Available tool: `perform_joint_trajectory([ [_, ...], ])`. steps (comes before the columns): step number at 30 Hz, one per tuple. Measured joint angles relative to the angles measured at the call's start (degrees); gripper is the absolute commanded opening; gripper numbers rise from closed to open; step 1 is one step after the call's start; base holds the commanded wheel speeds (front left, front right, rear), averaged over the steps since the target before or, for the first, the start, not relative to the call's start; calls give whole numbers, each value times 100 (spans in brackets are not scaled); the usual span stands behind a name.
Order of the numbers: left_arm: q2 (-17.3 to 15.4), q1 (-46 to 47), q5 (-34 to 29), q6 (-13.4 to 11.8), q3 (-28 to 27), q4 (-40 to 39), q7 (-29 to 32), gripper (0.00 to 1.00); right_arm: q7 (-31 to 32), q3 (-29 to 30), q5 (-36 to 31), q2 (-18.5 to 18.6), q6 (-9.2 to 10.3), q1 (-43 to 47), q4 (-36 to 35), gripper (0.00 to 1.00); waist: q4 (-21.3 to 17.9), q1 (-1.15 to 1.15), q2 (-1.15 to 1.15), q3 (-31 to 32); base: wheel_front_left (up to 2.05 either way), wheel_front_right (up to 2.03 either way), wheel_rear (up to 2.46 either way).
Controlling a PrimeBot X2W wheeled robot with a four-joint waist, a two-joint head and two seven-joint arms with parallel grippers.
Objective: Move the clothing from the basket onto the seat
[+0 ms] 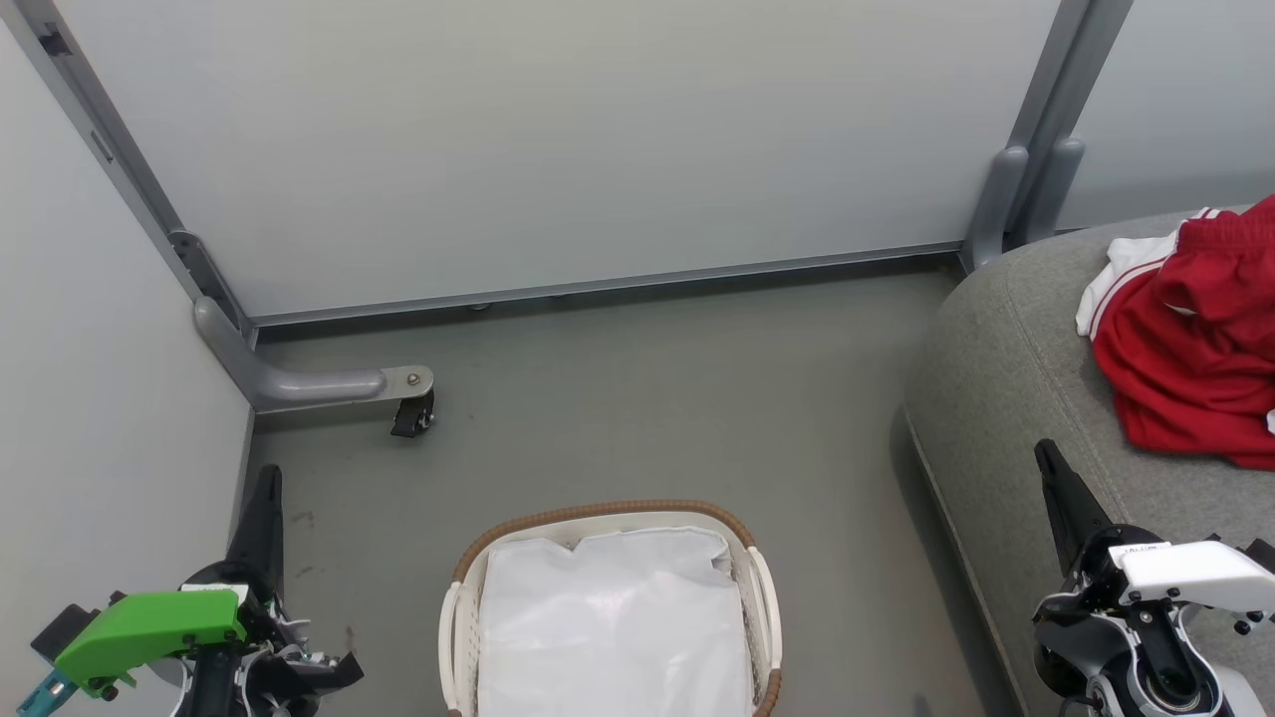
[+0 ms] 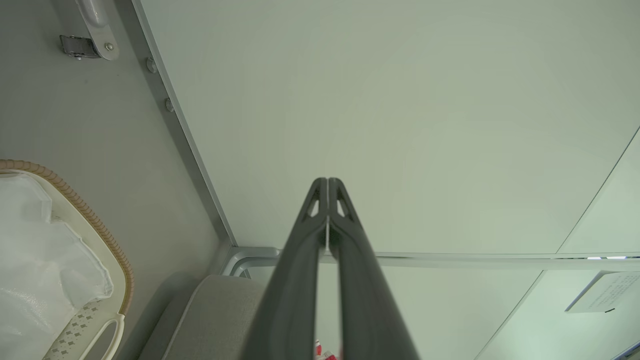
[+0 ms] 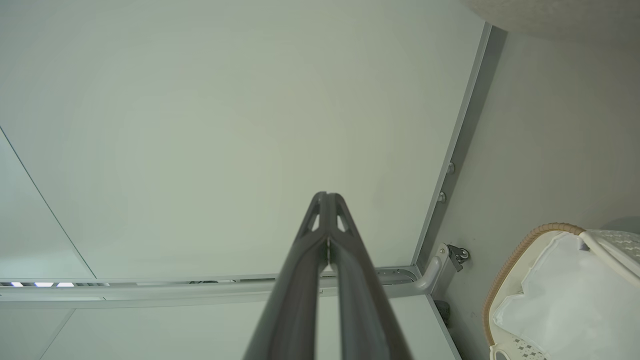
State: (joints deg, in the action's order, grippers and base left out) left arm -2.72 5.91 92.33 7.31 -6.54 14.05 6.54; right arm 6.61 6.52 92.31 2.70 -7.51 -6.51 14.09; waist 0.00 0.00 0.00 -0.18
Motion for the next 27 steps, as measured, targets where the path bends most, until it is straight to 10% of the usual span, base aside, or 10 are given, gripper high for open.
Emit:
perform_joint_trajectory([
  [27,0,0,0,0,1,-1,0,0,0,0,0,1,0,1,0,0,0,0,0,0,0,0,0],
])
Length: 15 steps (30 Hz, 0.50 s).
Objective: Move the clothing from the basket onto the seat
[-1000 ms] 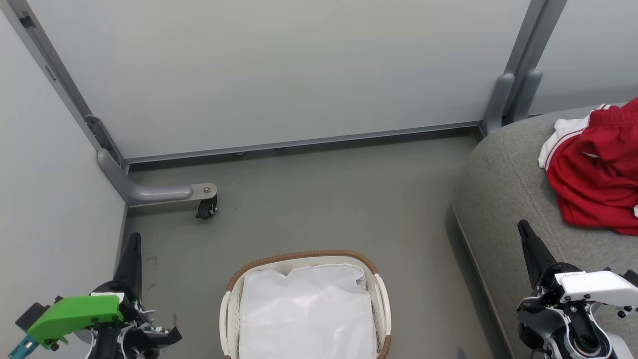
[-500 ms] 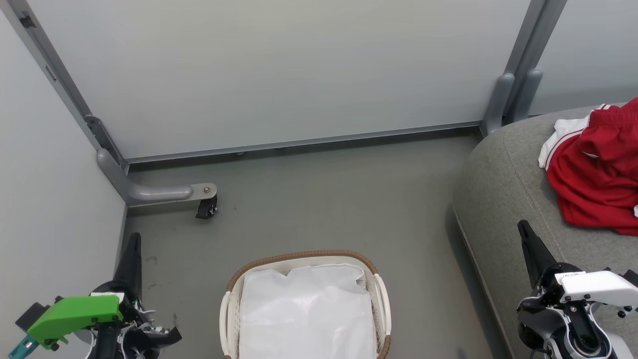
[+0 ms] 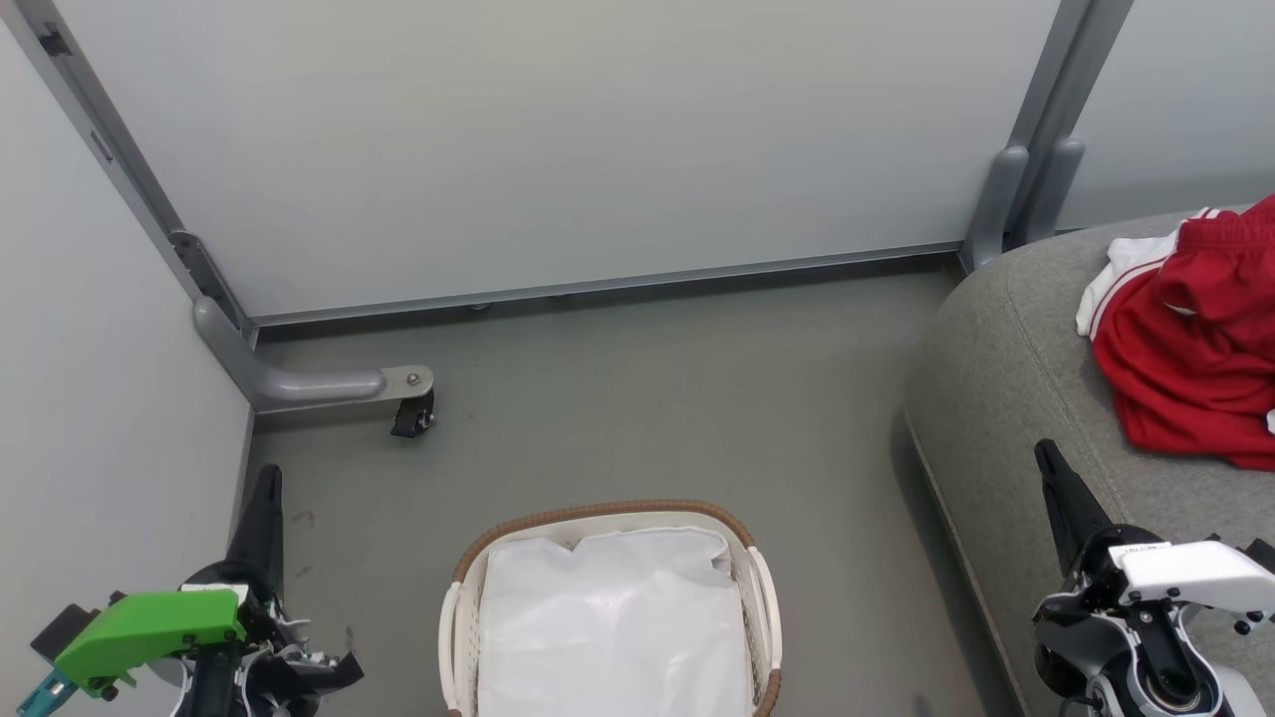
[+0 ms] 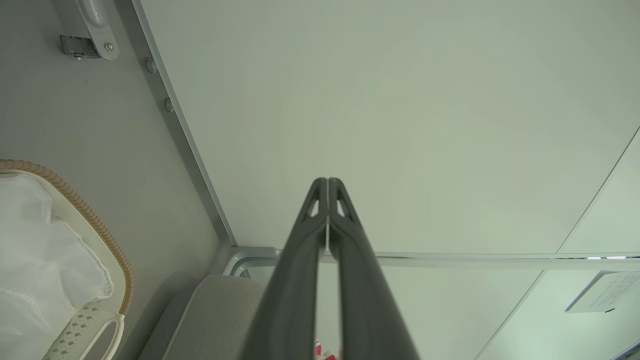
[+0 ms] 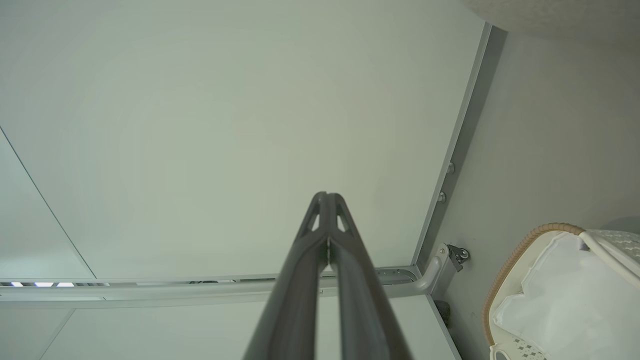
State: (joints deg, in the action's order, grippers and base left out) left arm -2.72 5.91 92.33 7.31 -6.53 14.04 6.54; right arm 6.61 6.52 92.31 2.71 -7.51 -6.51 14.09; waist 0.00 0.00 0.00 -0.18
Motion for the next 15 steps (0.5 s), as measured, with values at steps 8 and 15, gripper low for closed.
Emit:
perform_joint_trajectory([
  [8,0,0,0,0,0,0,0,0,0,0,0,0,0,0,0,0,0,0,0,0,0,0,0],
  [15,0,0,0,0,0,0,0,0,-1,0,0,0,0,0,0,0,0,0,0,0,0,0,0],
])
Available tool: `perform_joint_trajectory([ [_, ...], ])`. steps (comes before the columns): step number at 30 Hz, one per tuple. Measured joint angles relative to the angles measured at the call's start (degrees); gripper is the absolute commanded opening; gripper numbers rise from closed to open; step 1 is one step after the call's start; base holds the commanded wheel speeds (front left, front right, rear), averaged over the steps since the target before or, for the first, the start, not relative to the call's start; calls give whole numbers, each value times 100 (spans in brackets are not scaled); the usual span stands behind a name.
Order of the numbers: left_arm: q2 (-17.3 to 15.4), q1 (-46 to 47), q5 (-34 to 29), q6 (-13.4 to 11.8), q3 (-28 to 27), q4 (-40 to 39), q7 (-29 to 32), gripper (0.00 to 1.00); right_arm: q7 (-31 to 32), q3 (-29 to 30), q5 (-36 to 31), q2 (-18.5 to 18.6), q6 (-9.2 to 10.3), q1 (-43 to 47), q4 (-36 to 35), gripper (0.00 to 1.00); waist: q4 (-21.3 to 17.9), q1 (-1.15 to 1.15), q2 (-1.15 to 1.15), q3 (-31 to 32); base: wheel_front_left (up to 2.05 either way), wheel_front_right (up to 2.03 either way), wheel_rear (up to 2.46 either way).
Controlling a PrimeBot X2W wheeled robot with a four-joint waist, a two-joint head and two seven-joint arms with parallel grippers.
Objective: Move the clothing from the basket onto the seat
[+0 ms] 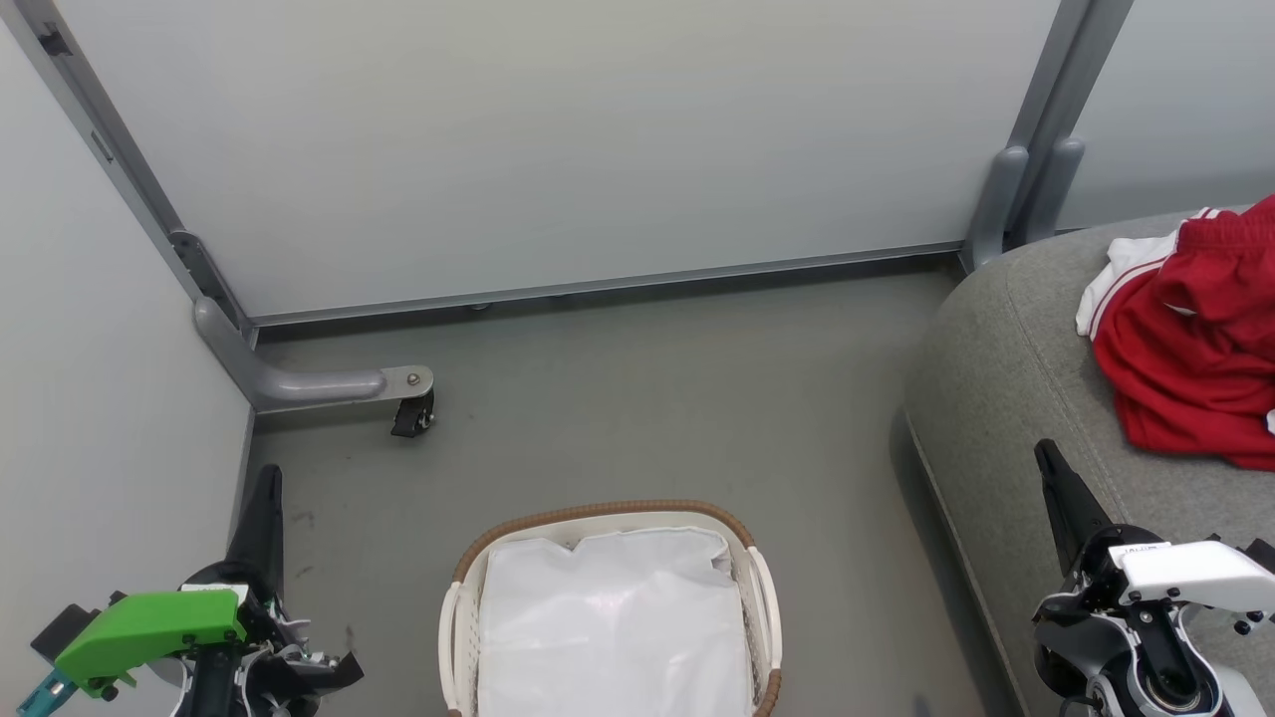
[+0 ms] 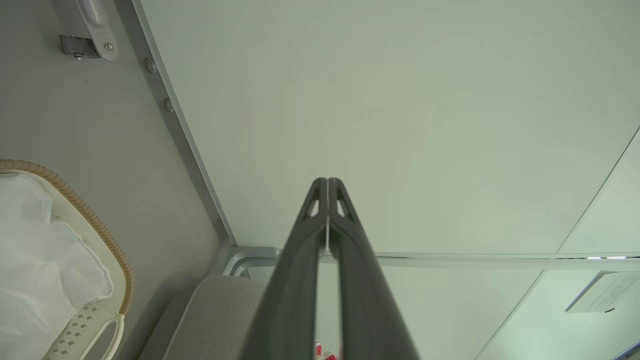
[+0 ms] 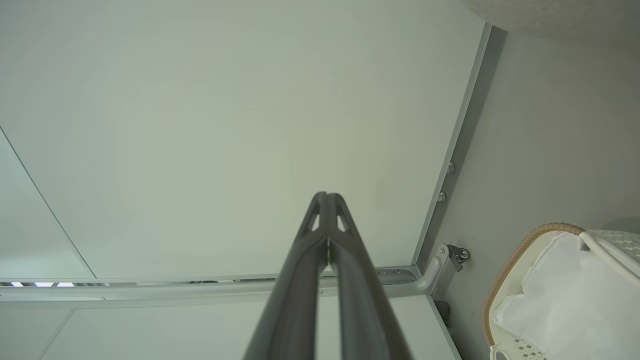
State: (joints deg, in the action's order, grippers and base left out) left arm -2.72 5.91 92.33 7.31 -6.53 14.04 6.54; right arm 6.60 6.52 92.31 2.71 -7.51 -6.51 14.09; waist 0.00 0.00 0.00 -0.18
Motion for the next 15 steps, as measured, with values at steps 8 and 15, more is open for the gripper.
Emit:
perform_joint_trajectory([
  [8,0,0,0,0,0,0,0,0,0,0,0,0,0,0,0,0,0,0,0,0,0,0,0],
  [15,0,0,0,0,0,0,0,0,1,0,0,0,0,0,-1,0,0,0,0,0,0,0,0],
])
